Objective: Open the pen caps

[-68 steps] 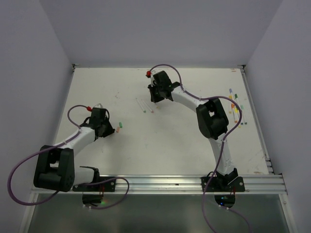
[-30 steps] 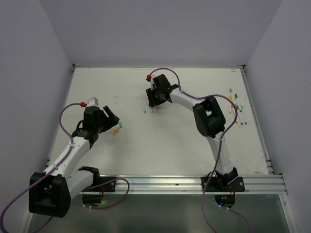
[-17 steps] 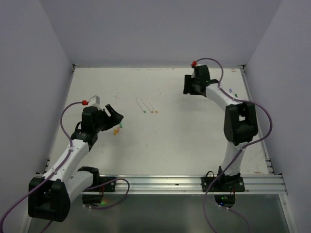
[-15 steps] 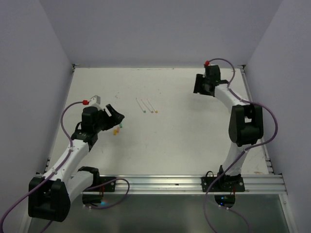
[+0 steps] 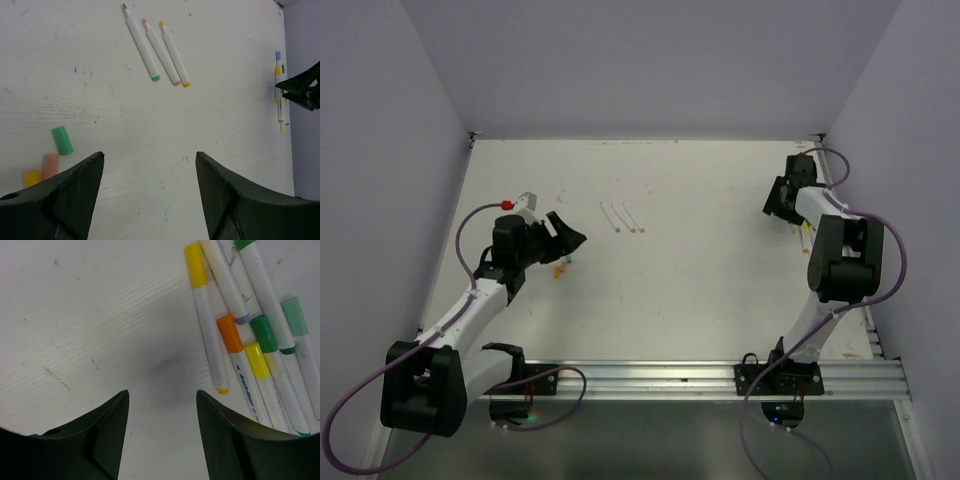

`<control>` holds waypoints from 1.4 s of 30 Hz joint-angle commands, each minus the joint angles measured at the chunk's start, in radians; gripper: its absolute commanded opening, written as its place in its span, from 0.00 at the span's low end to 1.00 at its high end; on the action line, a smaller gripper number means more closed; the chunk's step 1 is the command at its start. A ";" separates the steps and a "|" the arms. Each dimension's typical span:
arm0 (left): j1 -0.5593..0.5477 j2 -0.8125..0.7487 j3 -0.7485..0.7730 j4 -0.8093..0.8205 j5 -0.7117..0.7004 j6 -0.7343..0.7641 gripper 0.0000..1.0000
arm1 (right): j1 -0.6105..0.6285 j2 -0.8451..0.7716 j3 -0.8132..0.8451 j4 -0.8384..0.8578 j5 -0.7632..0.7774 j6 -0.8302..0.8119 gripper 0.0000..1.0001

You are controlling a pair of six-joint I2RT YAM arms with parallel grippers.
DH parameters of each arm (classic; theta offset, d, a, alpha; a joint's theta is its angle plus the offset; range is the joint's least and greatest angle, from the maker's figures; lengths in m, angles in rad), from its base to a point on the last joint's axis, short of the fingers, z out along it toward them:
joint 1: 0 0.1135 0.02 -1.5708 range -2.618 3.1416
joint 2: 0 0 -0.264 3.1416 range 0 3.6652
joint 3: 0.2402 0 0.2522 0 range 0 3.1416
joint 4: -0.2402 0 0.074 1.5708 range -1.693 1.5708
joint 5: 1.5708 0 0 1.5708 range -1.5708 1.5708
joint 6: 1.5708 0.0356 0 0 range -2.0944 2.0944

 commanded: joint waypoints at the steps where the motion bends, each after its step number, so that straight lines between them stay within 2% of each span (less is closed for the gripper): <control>1: 0.004 0.002 -0.007 0.077 0.049 0.005 0.76 | -0.018 -0.011 0.059 0.010 0.058 0.009 0.60; 16: -0.002 0.041 -0.032 0.123 0.105 -0.011 0.75 | -0.062 0.181 0.251 0.014 0.076 -0.025 0.59; 33: -0.007 0.053 -0.017 0.128 0.109 -0.018 0.75 | -0.096 0.251 0.256 0.010 -0.022 -0.031 0.56; 36: -0.007 0.045 -0.014 0.120 0.105 -0.015 0.75 | -0.096 0.250 0.248 -0.005 -0.040 -0.031 0.51; 38: -0.007 0.039 -0.014 0.117 0.103 -0.017 0.75 | -0.096 0.244 0.237 -0.021 -0.047 -0.028 0.44; 42: -0.007 0.024 -0.007 0.106 0.108 -0.021 0.75 | -0.094 0.208 0.185 -0.018 -0.071 -0.027 0.21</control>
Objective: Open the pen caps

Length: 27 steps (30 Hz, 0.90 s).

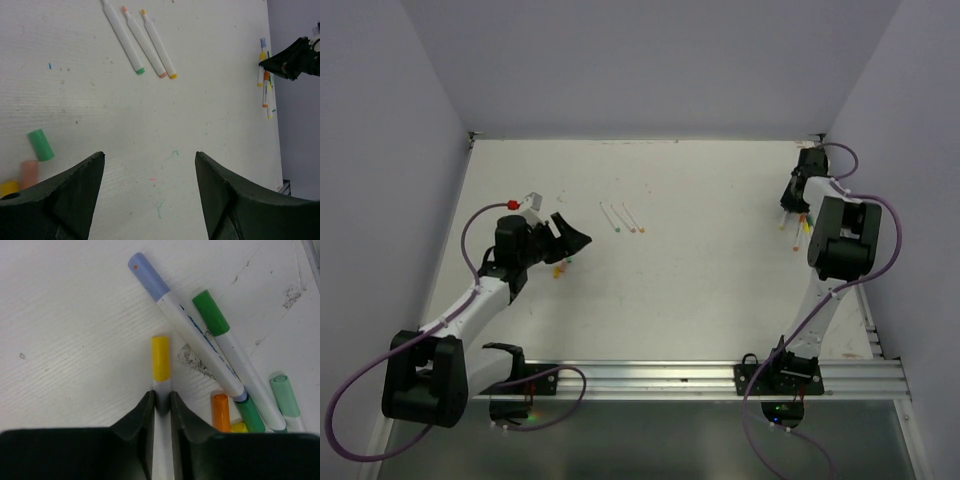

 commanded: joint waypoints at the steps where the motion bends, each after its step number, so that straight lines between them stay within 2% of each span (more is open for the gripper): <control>1: -0.004 -0.039 0.015 0.011 0.015 -0.012 0.75 | 0.003 -0.032 -0.067 -0.024 -0.042 0.001 0.12; 4: -0.006 -0.070 0.024 -0.009 0.025 -0.012 0.75 | 0.004 -0.070 -0.100 -0.013 -0.035 0.001 0.00; 7: -0.007 -0.105 0.039 -0.037 0.039 -0.012 0.75 | 0.016 -0.108 -0.126 -0.015 -0.003 0.009 0.00; 12: -0.012 -0.161 0.050 -0.080 0.044 -0.012 0.75 | 0.067 -0.307 -0.237 0.048 0.062 0.016 0.00; 15: -0.014 -0.161 0.055 -0.083 0.064 -0.025 0.75 | 0.133 -0.436 -0.281 0.024 0.070 0.007 0.00; 17: -0.015 -0.142 0.062 -0.075 0.088 -0.035 0.75 | 0.220 -0.501 -0.321 0.014 0.048 0.001 0.00; 18: -0.017 -0.136 0.064 -0.068 0.119 -0.040 0.75 | 0.251 -0.569 -0.340 0.025 -0.029 -0.017 0.00; 21: -0.027 -0.113 0.071 -0.020 0.177 -0.055 0.75 | 0.380 -0.636 -0.403 0.086 -0.203 -0.048 0.00; 22: -0.033 -0.110 0.074 -0.011 0.185 -0.055 0.75 | 0.406 -0.648 -0.413 0.106 -0.357 -0.048 0.00; 25: -0.076 -0.110 0.088 0.026 0.191 -0.055 0.75 | 0.524 -0.647 -0.442 0.193 -0.584 -0.031 0.00; 27: -0.113 -0.112 0.090 0.055 0.186 -0.067 0.75 | 0.575 -0.639 -0.461 0.249 -0.640 -0.002 0.00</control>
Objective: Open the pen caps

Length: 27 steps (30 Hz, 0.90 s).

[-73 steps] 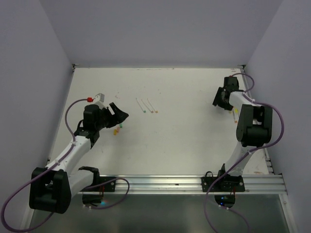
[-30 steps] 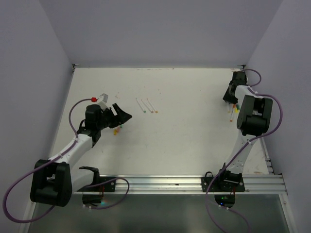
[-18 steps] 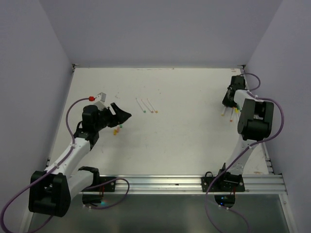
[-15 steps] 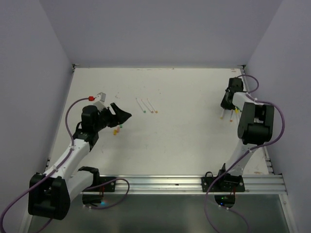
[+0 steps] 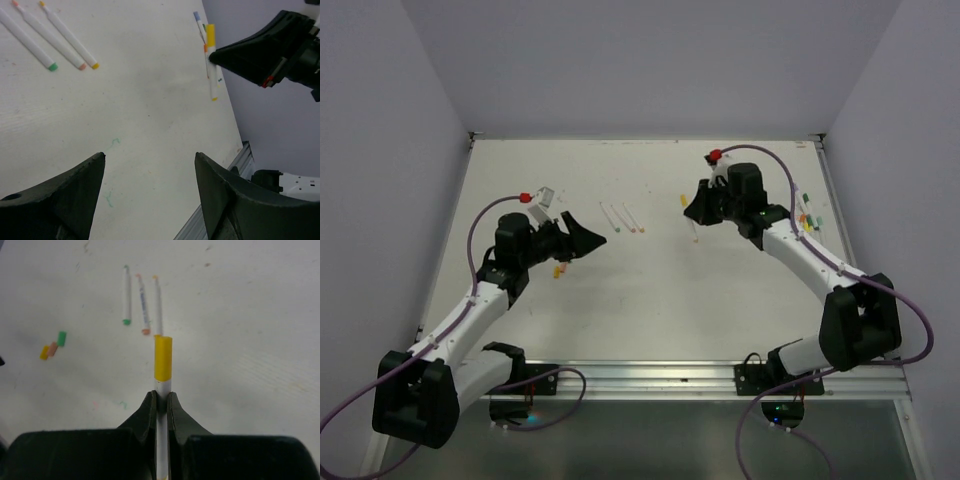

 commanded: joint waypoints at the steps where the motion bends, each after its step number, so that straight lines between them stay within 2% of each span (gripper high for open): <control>1: -0.057 -0.004 0.048 0.095 0.050 -0.028 0.75 | 0.080 0.028 -0.055 0.139 -0.268 0.030 0.00; 4: -0.103 0.007 0.045 0.128 0.048 -0.052 0.75 | 0.204 0.069 -0.049 0.179 -0.280 0.065 0.00; 7: -0.114 0.011 0.033 0.142 0.036 -0.071 0.73 | 0.278 0.091 -0.046 0.233 -0.263 0.088 0.00; 16: -0.127 0.001 0.016 0.144 -0.036 -0.089 0.67 | 0.375 0.134 -0.032 0.362 -0.305 0.179 0.00; 27: -0.149 -0.027 -0.007 0.099 -0.173 -0.069 0.57 | 0.407 0.131 -0.058 0.429 -0.329 0.215 0.00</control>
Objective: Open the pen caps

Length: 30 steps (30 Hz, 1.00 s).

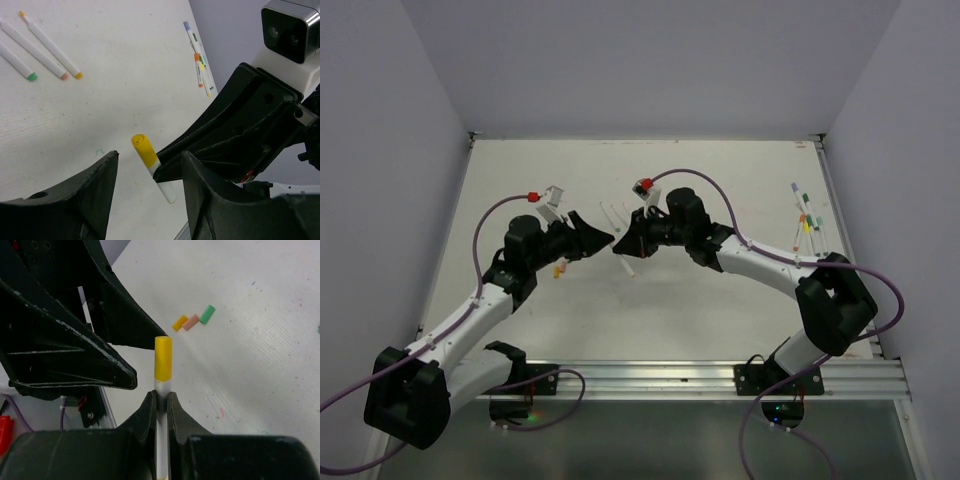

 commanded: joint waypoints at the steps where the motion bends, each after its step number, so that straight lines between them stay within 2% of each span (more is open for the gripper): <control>1: -0.006 -0.025 -0.016 0.012 -0.065 0.004 0.56 | 0.008 -0.010 -0.005 0.072 -0.030 0.019 0.00; 6: -0.008 -0.005 -0.012 0.018 -0.072 0.000 0.49 | 0.010 -0.008 -0.010 0.069 -0.033 0.013 0.00; 18: -0.009 0.014 -0.004 0.041 -0.061 -0.010 0.45 | 0.019 0.025 0.005 0.092 -0.044 0.028 0.00; 25: -0.012 0.021 -0.006 0.052 -0.053 -0.019 0.32 | 0.028 0.035 0.012 0.104 -0.038 0.037 0.00; 30: -0.014 0.008 -0.006 0.047 -0.050 -0.018 0.30 | 0.031 0.047 0.018 0.134 -0.036 0.060 0.00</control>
